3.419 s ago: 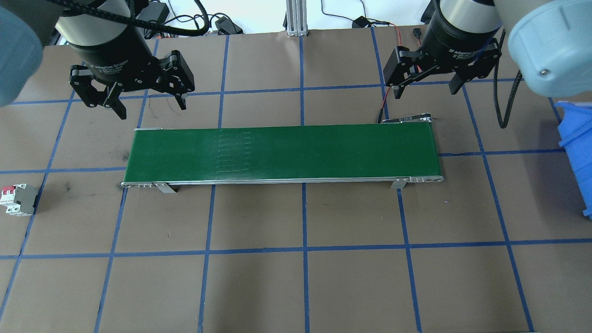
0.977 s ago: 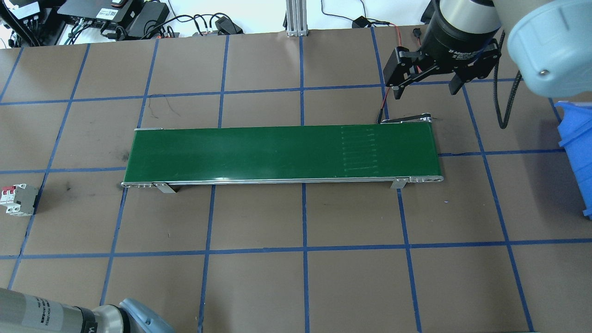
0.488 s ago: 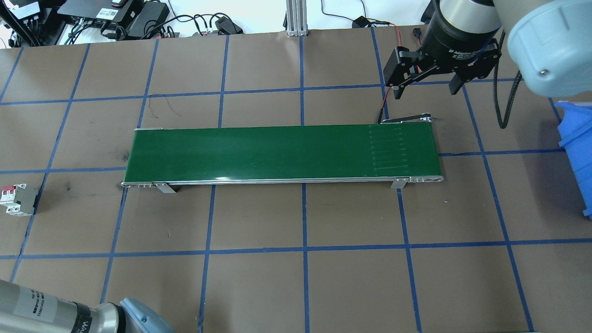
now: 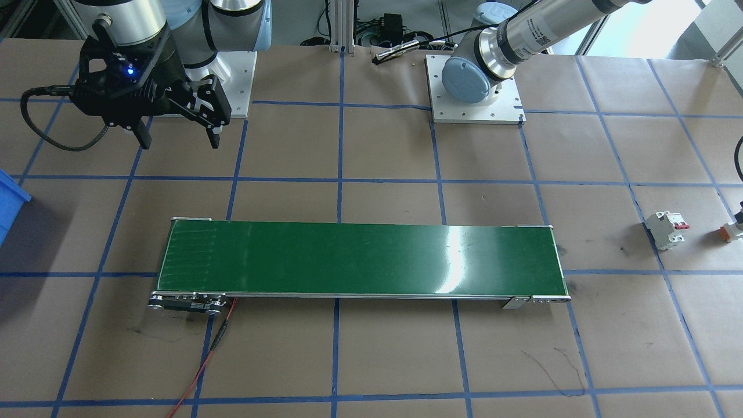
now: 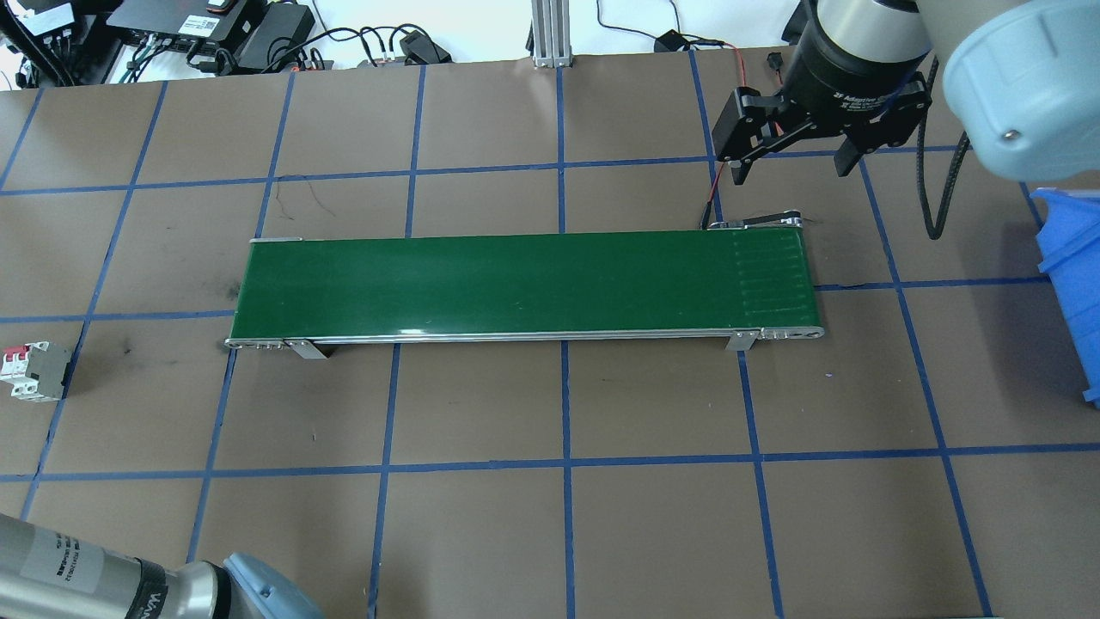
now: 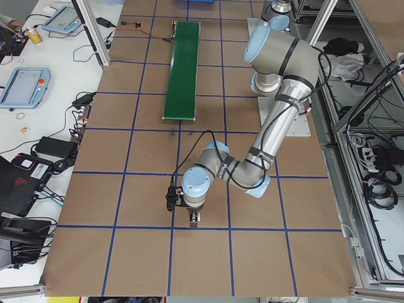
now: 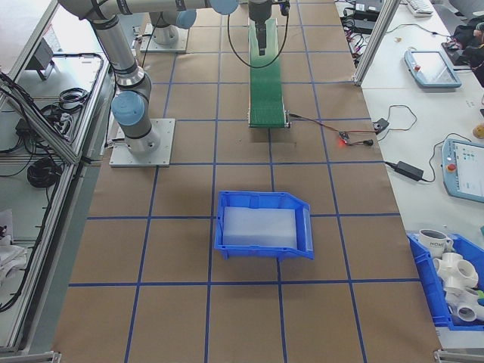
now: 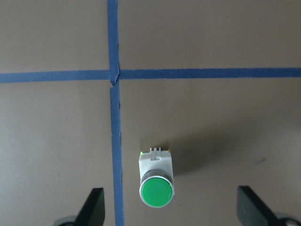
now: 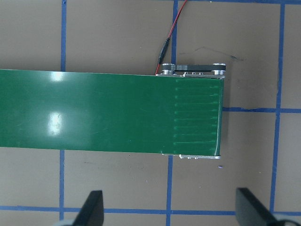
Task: Move button from left to right
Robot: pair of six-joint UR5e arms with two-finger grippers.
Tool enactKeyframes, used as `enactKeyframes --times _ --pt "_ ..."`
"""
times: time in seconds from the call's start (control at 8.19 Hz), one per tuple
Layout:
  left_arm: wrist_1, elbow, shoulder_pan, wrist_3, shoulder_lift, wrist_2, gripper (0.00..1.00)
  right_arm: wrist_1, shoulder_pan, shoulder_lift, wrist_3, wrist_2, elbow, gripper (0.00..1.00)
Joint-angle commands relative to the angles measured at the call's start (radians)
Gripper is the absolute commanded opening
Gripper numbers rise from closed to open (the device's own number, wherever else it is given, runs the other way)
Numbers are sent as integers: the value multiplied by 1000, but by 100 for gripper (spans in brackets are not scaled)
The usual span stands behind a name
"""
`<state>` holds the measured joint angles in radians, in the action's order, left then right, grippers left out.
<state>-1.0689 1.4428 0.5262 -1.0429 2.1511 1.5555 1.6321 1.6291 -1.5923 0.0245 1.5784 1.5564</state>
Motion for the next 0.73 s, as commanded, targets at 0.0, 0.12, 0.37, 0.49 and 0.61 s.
enactKeyframes --times 0.0,0.12,0.37,0.49,0.61 --pt "0 2 0 -100 7 -3 100 2 0 -2 0 0 4 100" --pt "0 -1 0 -103 15 -3 100 2 0 -2 0 0 4 100" --pt "0 -2 0 -112 35 -3 100 2 0 -2 0 -1 4 100" --pt "0 -1 0 -117 39 -3 100 0 0 -2 0 -2 4 100" --pt "1 -1 -2 -117 41 -2 100 0 0 -2 0 -2 5 100"
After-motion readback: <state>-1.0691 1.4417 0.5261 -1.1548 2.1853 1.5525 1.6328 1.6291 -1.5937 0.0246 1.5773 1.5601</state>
